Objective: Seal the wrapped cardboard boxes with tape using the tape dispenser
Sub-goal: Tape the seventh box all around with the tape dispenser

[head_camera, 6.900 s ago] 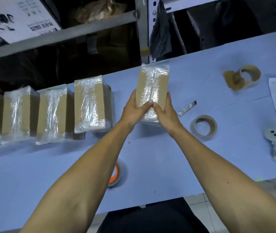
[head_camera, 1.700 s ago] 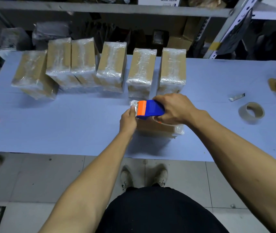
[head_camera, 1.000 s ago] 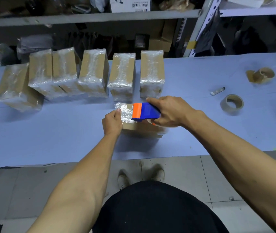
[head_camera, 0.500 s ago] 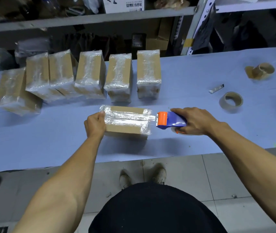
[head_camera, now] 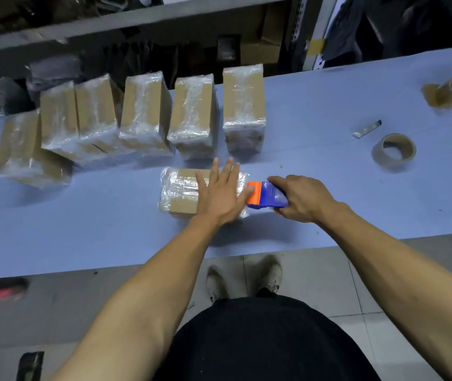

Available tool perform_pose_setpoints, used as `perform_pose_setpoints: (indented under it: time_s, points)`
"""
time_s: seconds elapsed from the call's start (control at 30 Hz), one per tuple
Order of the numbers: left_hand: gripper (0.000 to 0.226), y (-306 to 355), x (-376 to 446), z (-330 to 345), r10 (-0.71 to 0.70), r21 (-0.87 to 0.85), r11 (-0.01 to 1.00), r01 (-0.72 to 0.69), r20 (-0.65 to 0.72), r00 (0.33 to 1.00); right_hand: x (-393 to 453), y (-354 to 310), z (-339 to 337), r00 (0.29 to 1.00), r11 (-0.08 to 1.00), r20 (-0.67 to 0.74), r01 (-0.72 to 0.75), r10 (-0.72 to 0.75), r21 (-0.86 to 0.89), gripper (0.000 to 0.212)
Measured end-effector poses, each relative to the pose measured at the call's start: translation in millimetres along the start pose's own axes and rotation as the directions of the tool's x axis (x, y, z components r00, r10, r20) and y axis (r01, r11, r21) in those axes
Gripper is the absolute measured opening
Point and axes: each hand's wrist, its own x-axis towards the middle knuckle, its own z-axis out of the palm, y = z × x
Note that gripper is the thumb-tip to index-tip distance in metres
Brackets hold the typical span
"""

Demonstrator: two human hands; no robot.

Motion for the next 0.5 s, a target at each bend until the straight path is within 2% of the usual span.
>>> perform_pose_setpoints:
  time_s: [0.07, 0.27, 0.4, 0.5]
  points:
    - [0.074, 1, 4, 6, -0.015, 0.013, 1.000, 0.015, -0.009, 1.000, -2, 1, 6, 1.000, 0.999, 0.010, -0.019, 0.018, 0.046, 0.052]
    - [0.066, -1, 6, 11, -0.038, 0.013, 0.999, 0.038, -0.047, 0.998, -31, 32, 17, 1.000, 0.968, -0.016, -0.016, 0.021, 0.250, 0.063]
    - [0.056, 1, 5, 7, -0.044, -0.026, 0.999, 0.042, -0.072, 0.996, -46, 50, 28, 0.998, 0.962, 0.038, -0.053, 0.044, 0.267, 0.070]
    - [0.050, 7, 3, 5, -0.044, -0.043, 0.998, 0.040, -0.111, 0.993, -53, 64, 30, 0.992, 0.976, 0.093, -0.102, 0.086, 0.193, 0.070]
